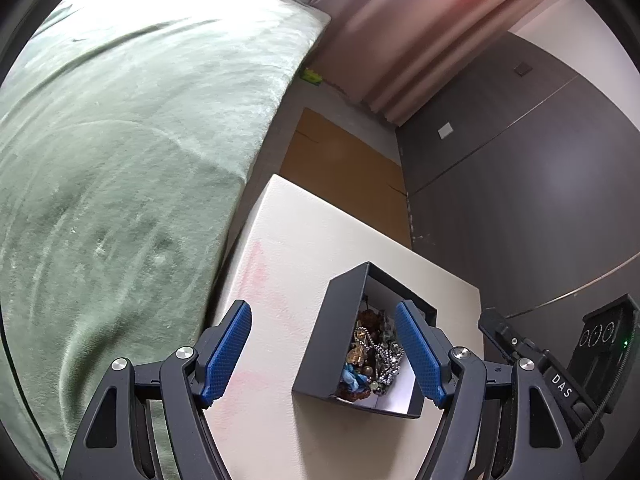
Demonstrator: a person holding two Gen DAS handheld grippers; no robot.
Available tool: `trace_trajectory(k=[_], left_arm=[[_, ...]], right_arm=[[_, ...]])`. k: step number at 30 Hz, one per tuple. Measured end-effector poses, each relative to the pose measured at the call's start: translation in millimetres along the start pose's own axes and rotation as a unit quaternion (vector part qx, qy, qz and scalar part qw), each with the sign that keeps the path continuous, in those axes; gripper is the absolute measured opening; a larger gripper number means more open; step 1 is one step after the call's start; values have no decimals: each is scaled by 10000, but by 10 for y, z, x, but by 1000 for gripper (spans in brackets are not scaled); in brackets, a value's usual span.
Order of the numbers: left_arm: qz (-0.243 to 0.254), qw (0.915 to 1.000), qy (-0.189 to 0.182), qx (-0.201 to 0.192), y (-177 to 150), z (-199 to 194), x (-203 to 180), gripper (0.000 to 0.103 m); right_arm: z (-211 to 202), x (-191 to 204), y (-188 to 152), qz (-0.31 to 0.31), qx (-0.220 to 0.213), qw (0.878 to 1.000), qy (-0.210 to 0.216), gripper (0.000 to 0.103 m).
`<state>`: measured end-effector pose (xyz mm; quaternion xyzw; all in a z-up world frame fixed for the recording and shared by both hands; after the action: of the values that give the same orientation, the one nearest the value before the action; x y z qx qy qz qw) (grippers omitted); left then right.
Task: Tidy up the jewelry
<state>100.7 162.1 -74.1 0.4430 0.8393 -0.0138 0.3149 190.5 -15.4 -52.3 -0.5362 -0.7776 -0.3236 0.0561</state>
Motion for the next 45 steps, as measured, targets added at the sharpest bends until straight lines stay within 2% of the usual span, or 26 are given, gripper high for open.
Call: trace_trajectory(k=[7,12,18,19,21,23,28,32,37,45], left_arm=[[115,9999,-38,-36,-49,-48,-75,75],[316,9995,13,-95,-133,-103,-168,75],[577,9981,136,-149,-262,-186,-267,76],[618,9978,157,-163,-280,-199,-283,77],[703,9970,200,-237,-330,-241,-322,89],[800,9959,249,-347,-381,-296,-365,94],[1075,9924,264,-534,-508,-433,-480,98],[1262,9887,330,-741,-597,-559,-570,103],[1570,9816,443,-997,-729,-701,-693,103],[1886,9740,495,-1153,-941,-846,-789,103]], right_arm=[[-86,-55,-51,63,45,9999,-97,28],[-188,-64,-116,115,2,9997,-197,36],[-413,-123,-206,206,-133,9989,-408,58],[-457,-132,-223,215,-156,9986,-453,62],[-532,-152,-256,234,-181,9982,-523,66],[-600,-160,-292,249,-202,9977,-593,72],[-771,-174,-401,268,-239,9966,-747,80],[-903,-154,-493,196,-266,9957,-867,94],[-1067,-119,-594,143,-338,9945,-985,94],[-1269,-124,-863,-12,-517,9919,-1157,94]])
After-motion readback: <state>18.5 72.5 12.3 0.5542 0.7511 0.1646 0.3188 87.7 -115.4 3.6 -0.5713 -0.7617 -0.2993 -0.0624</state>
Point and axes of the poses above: each gripper's, at about its wrist camera, not at the fingertips, and z roughly the way its jaws point, x to its left, y to its top, the point moved 3 cm from there along z, roughly the way its jaws point, and after that the axes turned 11 degrees about x, right-handed, at the moved point
